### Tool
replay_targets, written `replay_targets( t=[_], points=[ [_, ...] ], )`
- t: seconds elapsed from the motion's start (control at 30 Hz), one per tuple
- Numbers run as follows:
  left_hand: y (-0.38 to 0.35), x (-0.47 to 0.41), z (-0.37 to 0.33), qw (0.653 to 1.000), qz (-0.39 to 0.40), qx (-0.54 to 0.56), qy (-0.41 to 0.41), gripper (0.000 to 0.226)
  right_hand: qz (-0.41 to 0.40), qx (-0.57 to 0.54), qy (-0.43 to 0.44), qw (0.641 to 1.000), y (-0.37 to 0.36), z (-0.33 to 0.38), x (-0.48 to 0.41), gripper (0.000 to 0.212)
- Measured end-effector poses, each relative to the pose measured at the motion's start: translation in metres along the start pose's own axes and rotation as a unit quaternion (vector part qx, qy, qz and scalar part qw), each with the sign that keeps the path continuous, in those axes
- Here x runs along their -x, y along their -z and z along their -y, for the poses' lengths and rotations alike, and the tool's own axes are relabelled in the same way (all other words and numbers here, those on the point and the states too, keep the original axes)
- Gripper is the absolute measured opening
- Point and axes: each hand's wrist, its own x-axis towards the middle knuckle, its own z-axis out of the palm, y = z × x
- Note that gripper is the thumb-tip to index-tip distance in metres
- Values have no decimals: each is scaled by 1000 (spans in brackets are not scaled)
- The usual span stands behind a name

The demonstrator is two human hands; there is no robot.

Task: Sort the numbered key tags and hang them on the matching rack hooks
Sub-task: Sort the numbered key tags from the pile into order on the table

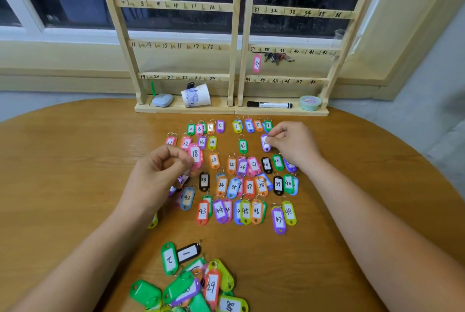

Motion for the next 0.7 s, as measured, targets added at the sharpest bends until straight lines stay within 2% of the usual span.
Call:
replay_targets(
  t=[0.2,0.37,0.5,0.7],
  points=[
    [0,-1,2,1000,-9,-2,-28,10,15,34,-7,999,-3,5,2,6],
    [2,-2,3,999,-13,-13,-27,11,6,-26,4,1000,6,6,19,8],
    [1,-1,4,999,-13,-17,-30,11,30,13,16,999,5,-2,40,9],
    [0,-1,4,999,-10,-25,-21,9,20,64,30,997,5,1,52,10]
  ],
)
